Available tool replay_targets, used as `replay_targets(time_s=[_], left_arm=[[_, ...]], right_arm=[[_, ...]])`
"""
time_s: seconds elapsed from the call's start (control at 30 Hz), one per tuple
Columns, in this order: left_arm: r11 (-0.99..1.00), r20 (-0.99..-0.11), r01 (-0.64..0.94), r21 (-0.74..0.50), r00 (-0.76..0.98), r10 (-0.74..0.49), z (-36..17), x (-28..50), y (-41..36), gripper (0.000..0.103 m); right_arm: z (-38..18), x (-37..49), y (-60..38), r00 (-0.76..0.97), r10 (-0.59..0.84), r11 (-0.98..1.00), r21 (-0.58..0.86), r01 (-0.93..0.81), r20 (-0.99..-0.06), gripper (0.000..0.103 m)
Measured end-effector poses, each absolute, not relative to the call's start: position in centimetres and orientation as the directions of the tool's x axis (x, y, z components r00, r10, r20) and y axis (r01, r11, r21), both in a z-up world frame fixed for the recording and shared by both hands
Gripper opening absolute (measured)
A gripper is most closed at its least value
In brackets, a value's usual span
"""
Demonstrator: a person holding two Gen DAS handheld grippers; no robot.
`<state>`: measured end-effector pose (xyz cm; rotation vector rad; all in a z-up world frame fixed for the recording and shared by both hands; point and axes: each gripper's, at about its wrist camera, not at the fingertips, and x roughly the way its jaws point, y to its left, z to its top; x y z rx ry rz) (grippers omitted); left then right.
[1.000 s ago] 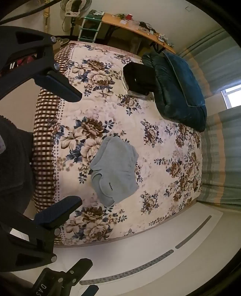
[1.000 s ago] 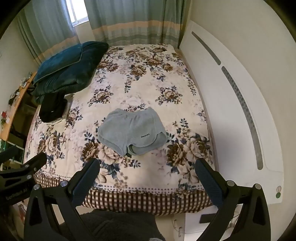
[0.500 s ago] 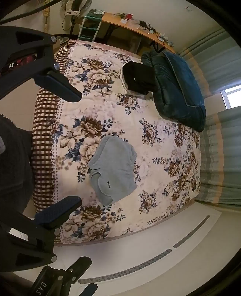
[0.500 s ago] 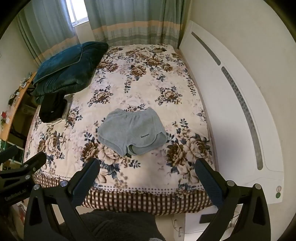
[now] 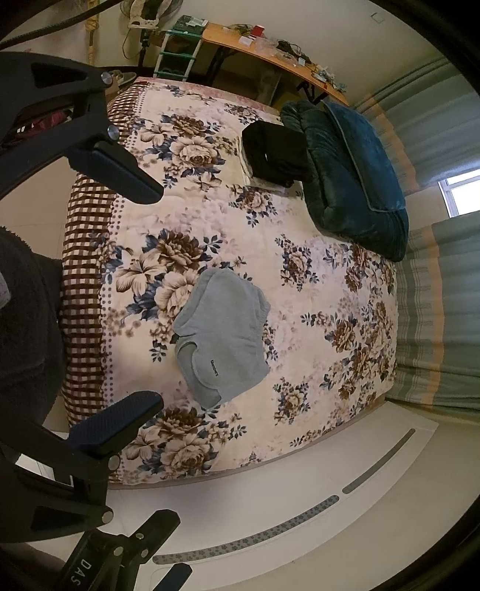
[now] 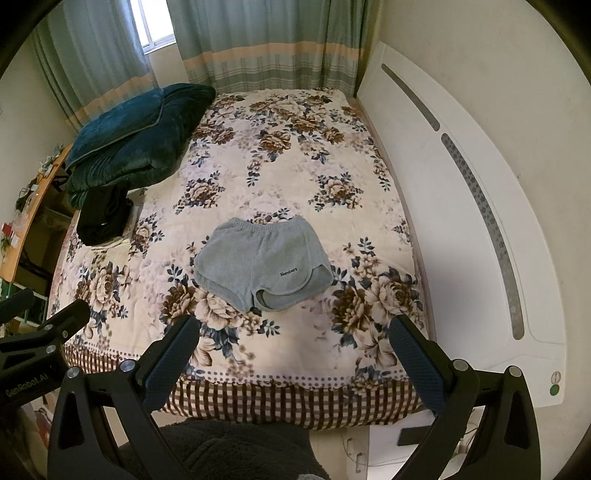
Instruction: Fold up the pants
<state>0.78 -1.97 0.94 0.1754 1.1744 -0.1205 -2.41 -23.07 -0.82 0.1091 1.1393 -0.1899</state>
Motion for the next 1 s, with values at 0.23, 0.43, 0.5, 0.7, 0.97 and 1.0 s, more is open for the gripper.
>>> replay_targets(time_s=[0.23, 0.43, 0.5, 0.7, 0.97, 1.0], left_arm=[[0.981, -0.924, 0.183, 0.069, 0.381, -0.006, 0.95, 0.76, -1.76, 0.103], [0.980, -0.925, 0.185, 0.066, 0.379, -0.009, 1.21, 1.20, -2.35, 0.103], [0.981, -0.924, 0.183, 0.066, 0.382, -0.009, 1.04, 0.99, -2.12, 0.103], [0.981, -0.924, 0.184, 0.067, 0.383, -0.008, 1.05, 0.95, -2.12, 0.103], [0.981, -0.925, 0.183, 0.063, 0.380, -0.012, 1.24, 1.18, -2.34, 0.103], [0.981, -0.924, 0.183, 0.065, 0.382, -0.010, 1.18, 1.10, -2.32, 0.103]], right_arm=[[-0.83, -2.39, -23.07, 0.404, -0.095, 0.979, -0.011, 0.205, -0.910, 0.103], [-0.81, -2.39, -23.08, 0.404, -0.096, 0.979, -0.012, 0.204, -0.910, 0.103], [-0.80, -2.38, -23.09, 0.404, -0.094, 0.979, -0.010, 0.205, -0.910, 0.103], [-0.77, -2.38, -23.09, 0.405, -0.094, 0.979, -0.010, 0.204, -0.910, 0.103], [-0.74, -2.36, -23.08, 0.404, -0.094, 0.979, -0.010, 0.205, -0.910, 0.103], [-0.75, -2.34, -23.07, 0.404, -0.094, 0.979, -0.011, 0.204, -0.910, 0.103]])
